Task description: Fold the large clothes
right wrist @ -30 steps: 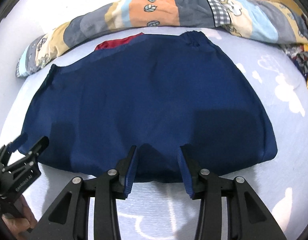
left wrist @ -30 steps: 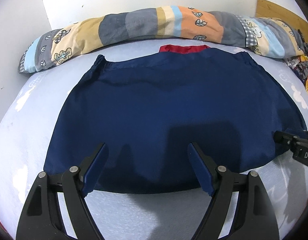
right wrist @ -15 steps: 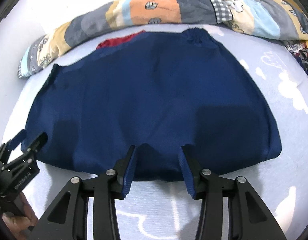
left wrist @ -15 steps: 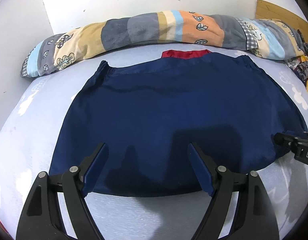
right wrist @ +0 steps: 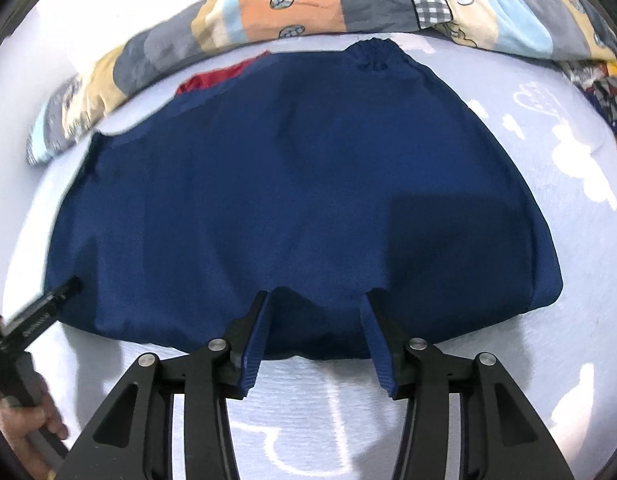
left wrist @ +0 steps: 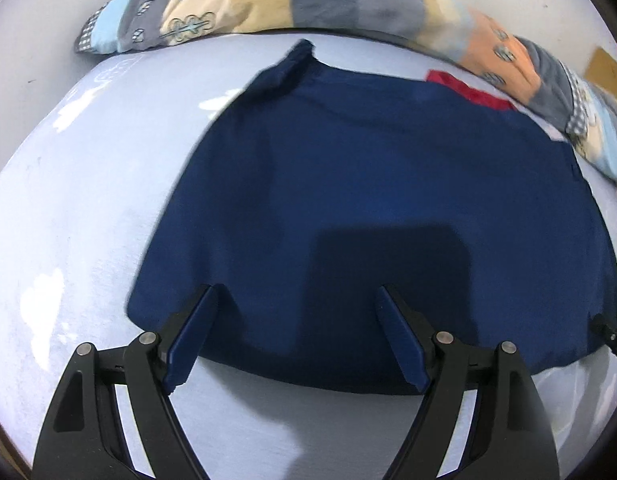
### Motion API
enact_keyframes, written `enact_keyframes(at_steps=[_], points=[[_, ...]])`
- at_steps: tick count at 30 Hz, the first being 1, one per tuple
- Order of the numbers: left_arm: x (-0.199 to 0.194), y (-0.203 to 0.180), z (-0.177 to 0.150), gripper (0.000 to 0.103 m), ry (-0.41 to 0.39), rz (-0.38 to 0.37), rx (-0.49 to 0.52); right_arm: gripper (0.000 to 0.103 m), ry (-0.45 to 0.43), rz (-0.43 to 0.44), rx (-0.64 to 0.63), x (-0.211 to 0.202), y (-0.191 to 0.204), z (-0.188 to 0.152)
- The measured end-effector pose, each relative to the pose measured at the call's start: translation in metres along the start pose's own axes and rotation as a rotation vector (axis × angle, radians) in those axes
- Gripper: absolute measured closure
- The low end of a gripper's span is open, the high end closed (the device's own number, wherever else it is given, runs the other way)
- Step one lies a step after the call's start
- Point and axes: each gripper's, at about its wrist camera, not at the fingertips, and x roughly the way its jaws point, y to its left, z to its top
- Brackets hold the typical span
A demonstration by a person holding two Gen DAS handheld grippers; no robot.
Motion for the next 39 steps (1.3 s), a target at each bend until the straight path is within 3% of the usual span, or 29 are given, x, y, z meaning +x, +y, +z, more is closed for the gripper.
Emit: enact_keyframes(at_steps=[3,5,7,10,13,15,20,26,32,33,35,36,39], points=[[-0.006,0.013,0.003,0.021,-0.029,0.000,-0.044,0.055,-0.036,-0.005,0.037,-0.010,-0.013,0.006],[-0.001,0.023,0.004,0.021,-0.003,0.002,-0.079,0.055,-0.038,-0.030,0.068,-0.012,-0.027,0.010],[0.007,0.032,0.004,0.021,0.041,-0.012,-0.116,0.052,-0.003,-0.057,0.108,-0.006,-0.040,0.010],[0.008,0.046,0.004,0.021,0.064,-0.066,-0.161,0.052,0.068,0.015,0.201,0.006,-0.062,0.007],[-0.004,0.067,0.005,0.021,0.058,-0.178,-0.235,0.052,0.027,0.103,0.276,-0.012,-0.080,0.009],[-0.007,0.082,0.001,0.021,0.080,-0.248,-0.309,0.052,-0.010,0.111,0.320,-0.024,-0.093,0.007],[0.003,0.116,-0.020,0.021,0.222,-0.457,-0.502,0.050,-0.038,0.160,0.567,-0.037,-0.152,-0.018],[0.008,0.128,-0.040,0.021,0.275,-0.539,-0.572,0.050,-0.018,0.242,0.724,-0.026,-0.181,-0.042],[0.025,0.120,-0.029,0.020,0.233,-0.520,-0.568,0.049,-0.042,0.287,0.757,-0.003,-0.174,-0.037],[0.027,0.116,-0.026,0.017,0.220,-0.515,-0.561,0.049,-0.049,0.302,0.762,0.001,-0.171,-0.034],[0.035,0.110,-0.018,0.000,0.188,-0.514,-0.555,0.049,-0.057,0.351,0.790,0.014,-0.164,-0.030],[0.038,0.110,-0.016,0.000,0.163,-0.520,-0.565,0.049,-0.063,0.371,0.800,0.018,-0.166,-0.031],[0.038,0.107,-0.009,0.000,0.089,-0.446,-0.578,0.049,-0.160,0.361,0.808,0.025,-0.159,-0.022]])
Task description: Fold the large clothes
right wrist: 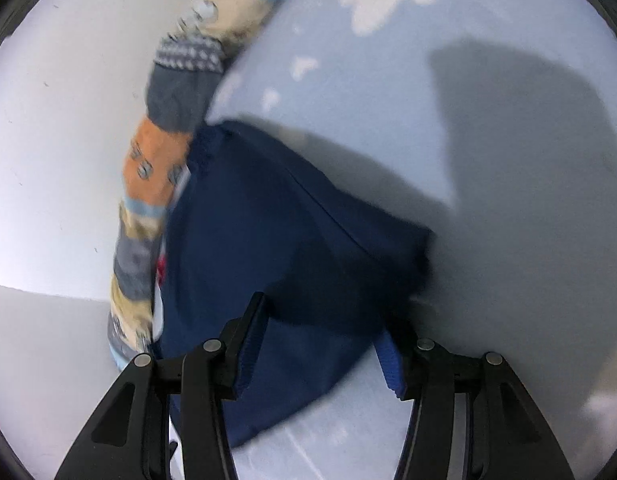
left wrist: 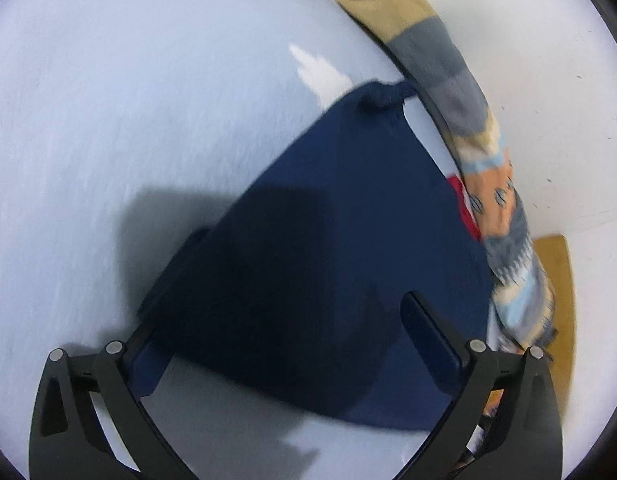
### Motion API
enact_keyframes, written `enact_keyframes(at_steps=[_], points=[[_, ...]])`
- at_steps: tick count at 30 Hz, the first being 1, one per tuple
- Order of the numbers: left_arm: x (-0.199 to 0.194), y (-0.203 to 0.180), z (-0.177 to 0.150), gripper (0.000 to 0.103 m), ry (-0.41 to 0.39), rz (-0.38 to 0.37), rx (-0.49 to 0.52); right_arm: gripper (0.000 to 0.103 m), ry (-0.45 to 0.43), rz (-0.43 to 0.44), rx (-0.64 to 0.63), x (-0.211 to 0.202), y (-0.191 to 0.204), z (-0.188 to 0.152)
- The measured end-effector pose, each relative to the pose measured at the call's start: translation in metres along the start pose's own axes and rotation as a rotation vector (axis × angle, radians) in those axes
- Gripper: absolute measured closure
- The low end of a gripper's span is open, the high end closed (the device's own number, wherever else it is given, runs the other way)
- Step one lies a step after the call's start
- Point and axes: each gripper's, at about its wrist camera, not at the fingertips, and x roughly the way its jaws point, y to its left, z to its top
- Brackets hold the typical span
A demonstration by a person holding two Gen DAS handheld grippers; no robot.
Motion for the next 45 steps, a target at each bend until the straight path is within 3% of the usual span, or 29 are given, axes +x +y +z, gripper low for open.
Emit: enact_keyframes(at_steps=[2,3,4,5,6,8,12,22,28,30,31,32,33,36,39,45], points=[[-0.001,-0.003,0.002,0.000,-0.064,-0.016,0.004,0.055,-0.030,0.064,-0.006,0.005,0.001,0.004],[0.000,-0.004,0.004,0.001,-0.079,-0.016,0.019,0.071,-0.034,0.088,-0.028,0.012,0.002,0.010],[0.000,-0.006,0.004,0.015,-0.093,0.004,0.046,0.079,-0.028,0.096,-0.035,0.016,0.001,0.012],[-0.002,-0.011,0.005,0.048,-0.110,0.049,0.096,0.081,-0.016,0.115,-0.025,0.019,-0.001,0.015],[-0.001,-0.013,0.006,0.065,-0.119,0.066,0.121,0.086,-0.018,0.123,-0.016,0.019,-0.002,0.016],[-0.006,-0.009,0.009,0.074,-0.125,0.031,0.110,0.091,-0.041,0.113,-0.075,0.011,0.012,0.015],[-0.016,-0.008,0.007,0.082,-0.154,-0.002,0.116,0.094,-0.088,0.125,-0.178,-0.009,0.037,0.008],[-0.067,-0.019,-0.028,0.084,-0.193,-0.008,0.247,0.095,-0.154,0.089,-0.397,-0.070,0.061,-0.032],[-0.110,-0.005,-0.063,0.088,-0.192,-0.042,0.287,0.095,-0.114,0.106,-0.383,-0.119,0.037,-0.069],[-0.109,0.011,-0.070,0.084,-0.154,-0.021,0.238,0.095,-0.101,0.114,-0.366,-0.132,0.027,-0.079],[-0.103,0.022,-0.068,0.067,-0.106,-0.035,0.197,0.095,-0.094,0.110,-0.363,-0.138,0.018,-0.085],[-0.097,0.029,-0.064,0.042,-0.074,-0.045,0.156,0.095,-0.090,0.109,-0.353,-0.142,0.012,-0.087],[-0.091,0.040,-0.059,0.037,-0.053,-0.054,0.097,0.095,-0.083,0.110,-0.336,-0.142,0.004,-0.087],[-0.068,0.069,-0.040,0.036,0.012,-0.169,-0.084,0.095,-0.061,0.116,-0.276,-0.138,-0.010,-0.080],[-0.044,0.081,-0.032,0.036,0.049,-0.212,-0.181,0.095,-0.055,0.109,-0.274,-0.133,-0.010,-0.076],[-0.004,0.049,-0.018,0.036,0.000,-0.321,-0.180,0.095,-0.052,0.113,-0.273,-0.124,-0.006,-0.071]])
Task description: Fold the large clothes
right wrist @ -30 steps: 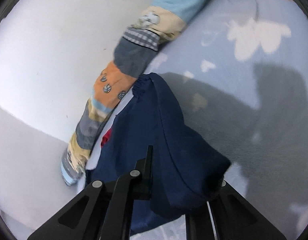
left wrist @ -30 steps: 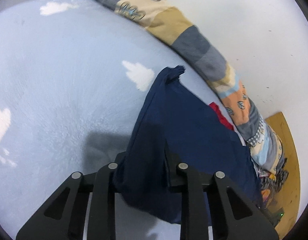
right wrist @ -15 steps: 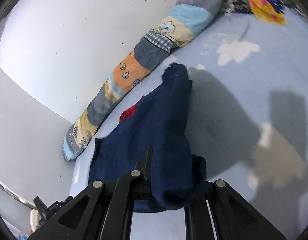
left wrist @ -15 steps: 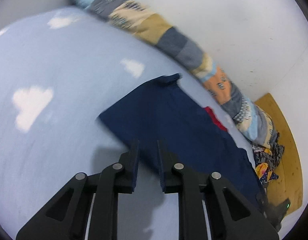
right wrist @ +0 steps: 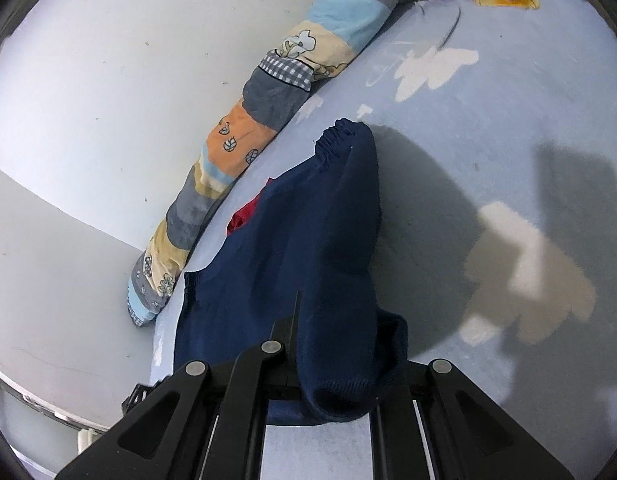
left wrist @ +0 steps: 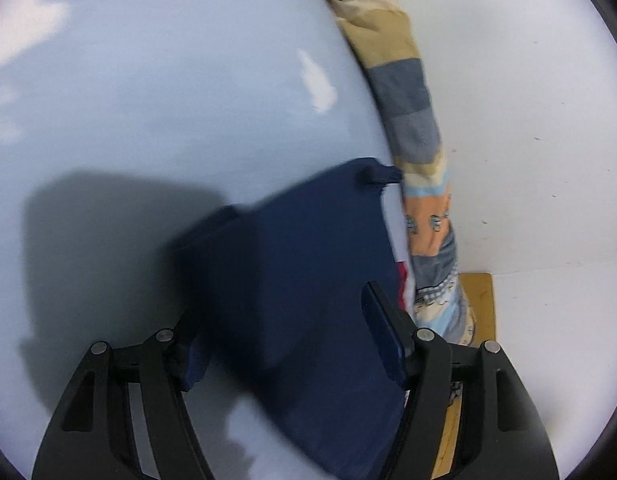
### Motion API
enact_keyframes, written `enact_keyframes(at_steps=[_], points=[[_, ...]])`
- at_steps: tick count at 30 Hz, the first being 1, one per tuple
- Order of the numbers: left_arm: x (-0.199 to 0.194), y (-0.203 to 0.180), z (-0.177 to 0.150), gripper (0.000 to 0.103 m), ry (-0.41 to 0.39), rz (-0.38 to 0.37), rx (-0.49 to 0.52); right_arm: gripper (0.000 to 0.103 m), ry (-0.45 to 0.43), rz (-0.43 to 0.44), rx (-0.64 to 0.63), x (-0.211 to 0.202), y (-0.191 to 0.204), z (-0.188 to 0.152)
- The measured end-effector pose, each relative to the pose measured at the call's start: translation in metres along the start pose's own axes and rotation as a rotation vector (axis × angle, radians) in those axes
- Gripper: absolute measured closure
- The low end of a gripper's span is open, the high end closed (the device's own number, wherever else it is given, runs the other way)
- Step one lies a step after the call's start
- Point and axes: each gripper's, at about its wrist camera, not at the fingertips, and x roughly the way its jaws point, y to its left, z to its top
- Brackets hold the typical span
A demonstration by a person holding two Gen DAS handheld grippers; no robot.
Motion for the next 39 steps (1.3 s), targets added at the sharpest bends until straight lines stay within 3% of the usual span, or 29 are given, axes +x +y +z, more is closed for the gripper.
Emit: enact_keyframes(at_steps=[1,2,4,8,17,21,23,25,27,30,32,35,37,39], points=[[0.007,-0.005,0.001,0.036,-0.018,-0.007,0.005,0.095,0.003,0.000,0.001,0.001,-0.001,0.001],[0.015,-0.009,0.003,0.049,-0.049,-0.018,0.016,0.095,0.007,-0.002,0.000,0.003,-0.002,0.002],[0.022,-0.010,0.005,0.087,-0.077,0.018,0.029,0.095,0.015,-0.004,-0.003,0.004,-0.004,0.004],[0.014,-0.016,-0.006,0.088,-0.121,0.063,0.053,0.095,0.027,-0.010,0.002,0.006,-0.006,0.006],[-0.059,-0.031,-0.073,0.089,-0.162,0.150,0.211,0.095,0.001,-0.049,-0.024,-0.008,-0.012,0.012],[-0.091,-0.007,-0.107,0.088,-0.143,0.172,0.199,0.095,0.031,-0.065,-0.027,-0.020,-0.019,0.009],[-0.096,0.008,-0.115,0.082,-0.121,0.206,0.181,0.094,0.058,-0.092,-0.031,-0.022,-0.023,0.007],[-0.104,0.013,-0.117,0.076,-0.122,0.244,0.174,0.083,0.092,-0.142,-0.016,-0.020,-0.033,0.008],[-0.121,0.009,-0.121,0.074,-0.145,0.246,0.202,0.080,0.141,-0.135,0.063,-0.018,-0.047,0.009],[-0.150,-0.010,-0.132,0.064,-0.201,0.275,0.299,0.069,0.156,-0.157,0.114,-0.032,-0.054,0.008],[-0.170,-0.028,-0.140,0.047,-0.277,0.281,0.386,0.064,0.108,-0.210,0.080,-0.055,-0.048,0.006],[-0.172,-0.057,-0.146,0.045,-0.322,0.279,0.527,0.064,-0.020,-0.256,0.022,-0.093,-0.039,0.002],[-0.154,-0.080,-0.151,0.045,-0.290,0.267,0.640,0.064,-0.091,-0.223,-0.068,-0.106,-0.021,0.002],[-0.129,-0.096,-0.151,0.044,-0.232,0.278,0.712,0.064,-0.078,-0.207,-0.232,-0.096,0.012,0.001]])
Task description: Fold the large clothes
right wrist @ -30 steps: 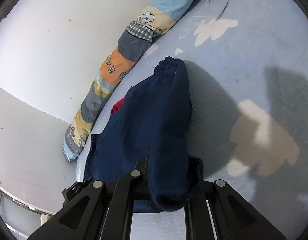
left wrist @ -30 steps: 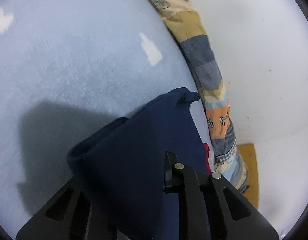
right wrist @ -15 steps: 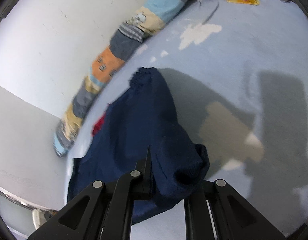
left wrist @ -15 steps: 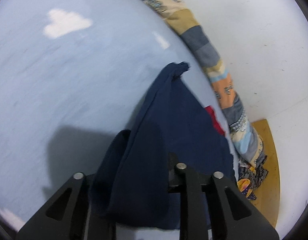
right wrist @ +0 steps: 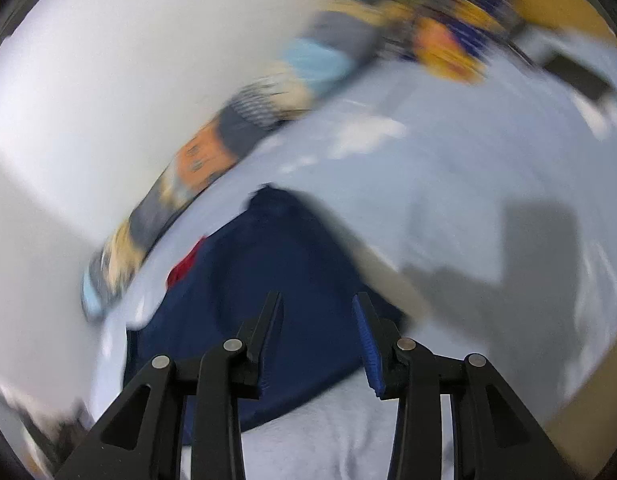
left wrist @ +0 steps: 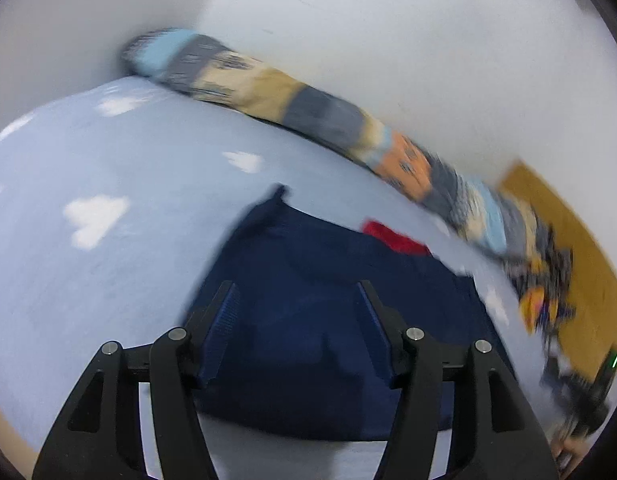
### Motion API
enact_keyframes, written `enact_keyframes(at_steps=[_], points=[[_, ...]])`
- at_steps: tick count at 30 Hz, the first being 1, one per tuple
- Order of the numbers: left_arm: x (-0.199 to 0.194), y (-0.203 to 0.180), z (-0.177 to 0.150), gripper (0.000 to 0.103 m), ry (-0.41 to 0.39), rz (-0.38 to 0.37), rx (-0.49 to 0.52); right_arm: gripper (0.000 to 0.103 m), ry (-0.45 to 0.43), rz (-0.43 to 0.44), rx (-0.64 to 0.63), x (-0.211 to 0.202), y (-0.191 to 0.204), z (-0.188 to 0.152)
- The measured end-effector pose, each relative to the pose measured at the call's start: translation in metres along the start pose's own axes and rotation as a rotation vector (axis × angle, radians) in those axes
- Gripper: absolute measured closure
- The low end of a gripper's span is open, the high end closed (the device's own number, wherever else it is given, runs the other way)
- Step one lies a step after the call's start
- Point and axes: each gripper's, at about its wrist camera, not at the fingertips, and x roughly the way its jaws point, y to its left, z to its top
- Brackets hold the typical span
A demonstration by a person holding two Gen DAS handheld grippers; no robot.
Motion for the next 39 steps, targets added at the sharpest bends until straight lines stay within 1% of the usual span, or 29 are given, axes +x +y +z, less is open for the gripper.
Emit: enact_keyframes(at_steps=[1,2,3,5,6,8,10,12,13,15,16,17,18,20,22,23,24,26,27,28,29,30,32,33,35,36,37,38,39], points=[[0.011,-0.008,0.004,0.044,0.029,-0.014,0.039,0.064,0.003,0.020,-0.079,0.005,0.020,-0.001],[0.025,-0.016,0.008,0.044,0.049,-0.019,0.074,0.064,0.011,0.042,-0.127,0.011,0.032,-0.004],[0.037,-0.022,0.010,0.044,0.060,-0.002,0.095,0.064,0.040,0.082,-0.188,0.021,0.051,-0.007],[0.066,-0.029,0.016,0.044,0.109,0.002,0.125,0.065,0.146,0.178,-0.301,0.054,0.093,-0.019],[0.079,-0.030,0.015,0.044,0.128,0.016,0.133,0.067,0.195,0.219,-0.346,0.070,0.111,-0.025],[0.098,-0.029,0.012,0.044,0.154,0.046,0.158,0.067,0.273,0.267,-0.424,0.099,0.143,-0.040],[0.114,-0.024,0.006,0.044,0.214,0.088,0.155,0.067,0.314,0.292,-0.455,0.122,0.162,-0.052],[0.128,-0.011,0.000,0.044,0.277,0.133,0.120,0.067,0.378,0.326,-0.431,0.144,0.169,-0.057],[0.133,-0.005,-0.001,0.044,0.299,0.166,0.106,0.069,0.413,0.326,-0.416,0.158,0.171,-0.059],[0.135,0.010,0.001,0.044,0.301,0.196,0.082,0.072,0.409,0.289,-0.401,0.173,0.164,-0.058],[0.132,0.014,0.003,0.044,0.293,0.212,0.076,0.075,0.413,0.263,-0.387,0.178,0.158,-0.055],[0.130,0.018,0.006,0.044,0.283,0.240,0.072,0.080,0.409,0.222,-0.368,0.179,0.149,-0.049],[0.128,0.024,0.008,0.044,0.274,0.266,0.064,0.089,0.399,0.197,-0.354,0.178,0.144,-0.045],[0.123,0.035,0.010,0.044,0.271,0.272,0.017,0.090,0.364,0.109,-0.298,0.173,0.112,-0.026],[0.118,0.046,0.010,0.044,0.270,0.274,-0.032,0.089,0.324,0.018,-0.214,0.167,0.080,-0.008],[0.115,0.051,0.009,0.044,0.272,0.277,-0.046,0.092,0.309,-0.033,-0.176,0.163,0.064,-0.001],[0.111,0.054,0.009,0.044,0.270,0.293,-0.055,0.098,0.293,-0.059,-0.125,0.157,0.043,0.007],[0.100,0.062,0.007,0.044,0.255,0.338,-0.073,0.103,0.280,-0.074,-0.017,0.142,0.011,0.018],[0.091,0.067,0.007,0.044,0.246,0.328,-0.108,0.103,0.265,-0.126,0.007,0.131,-0.002,0.021],[0.083,0.070,0.006,0.044,0.233,0.314,-0.130,0.094,0.238,-0.189,0.003,0.120,-0.011,0.023],[0.069,0.069,0.005,0.044,0.208,0.295,-0.140,0.090,0.224,-0.222,0.001,0.113,-0.015,0.025],[0.061,0.067,0.003,0.044,0.192,0.286,-0.130,0.090,0.214,-0.258,0.003,0.104,-0.020,0.025],[0.039,0.053,-0.005,0.044,0.153,0.246,-0.081,0.090,0.200,-0.171,-0.004,0.084,-0.017,0.022],[0.030,0.045,-0.010,0.044,0.143,0.220,-0.052,0.089,0.189,-0.132,-0.043,0.073,-0.010,0.018],[0.020,0.029,-0.021,0.042,0.139,0.191,0.018,0.082,0.178,-0.101,-0.112,0.059,0.001,0.008],[0.019,0.025,-0.027,0.041,0.150,0.186,0.042,0.078,0.186,-0.086,-0.123,0.054,0.000,0.003],[0.022,0.022,-0.034,0.041,0.178,0.178,0.053,0.077,0.203,-0.071,-0.119,0.051,-0.002,-0.005],[0.029,0.022,-0.037,0.041,0.207,0.173,0.045,0.077,0.230,-0.071,-0.107,0.053,-0.007,-0.012],[0.039,0.026,-0.043,0.041,0.260,0.171,0.021,0.077,0.249,-0.082,-0.098,0.059,-0.005,-0.015]])
